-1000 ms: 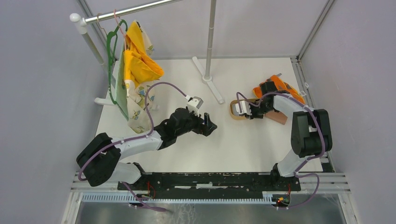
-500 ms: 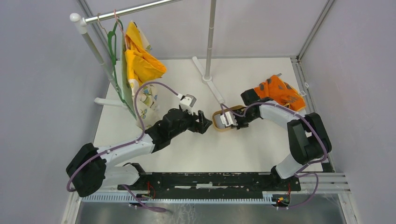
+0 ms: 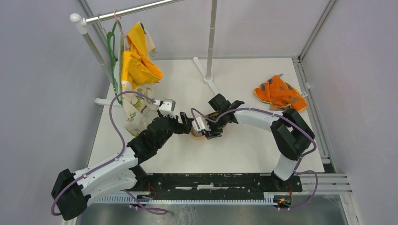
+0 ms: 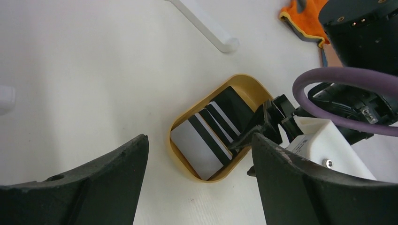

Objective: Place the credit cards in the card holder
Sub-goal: Move the storage box to the center of the board, then move the card holder to the center of the board.

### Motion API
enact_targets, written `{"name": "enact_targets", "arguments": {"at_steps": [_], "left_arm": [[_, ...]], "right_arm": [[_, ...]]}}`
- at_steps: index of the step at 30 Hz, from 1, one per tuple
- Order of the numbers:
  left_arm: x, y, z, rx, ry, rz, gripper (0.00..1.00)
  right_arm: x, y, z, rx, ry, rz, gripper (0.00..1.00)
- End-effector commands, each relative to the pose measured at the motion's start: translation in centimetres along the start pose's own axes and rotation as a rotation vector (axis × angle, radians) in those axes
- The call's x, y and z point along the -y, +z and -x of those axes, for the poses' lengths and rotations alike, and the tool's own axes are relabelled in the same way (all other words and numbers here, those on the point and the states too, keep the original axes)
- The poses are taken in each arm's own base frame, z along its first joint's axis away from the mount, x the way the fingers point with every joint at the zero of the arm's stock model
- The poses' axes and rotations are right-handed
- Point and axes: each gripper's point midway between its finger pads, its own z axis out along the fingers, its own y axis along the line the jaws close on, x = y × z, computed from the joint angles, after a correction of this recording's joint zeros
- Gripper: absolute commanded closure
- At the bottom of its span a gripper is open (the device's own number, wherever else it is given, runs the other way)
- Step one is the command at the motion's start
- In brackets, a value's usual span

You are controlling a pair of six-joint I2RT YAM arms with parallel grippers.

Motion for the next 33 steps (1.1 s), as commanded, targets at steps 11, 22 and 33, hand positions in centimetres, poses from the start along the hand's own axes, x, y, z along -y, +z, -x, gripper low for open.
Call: {"name": "enact_targets", "arguments": {"at_steps": [11,22,33], "left_arm": [[4.3,0.0,0.6,0.024,-0.051,-0.202,0.14],[6.0,0.6,0.0,0.006,-0.053,-0.285,0.14],[6.2,0.5,0.1,0.015,-0.048,-0.299,0.14]], "right_arm": [[1.6,-17.4,-10.6,-0.066,0.321,-0.495,0.02],[-3.2,-27.1,-26.5,-0.208,0.953,-0.764,0.06],[-3.3,-27.8,-31.0,-0.230,1.091,-0.776,0.12]]}}
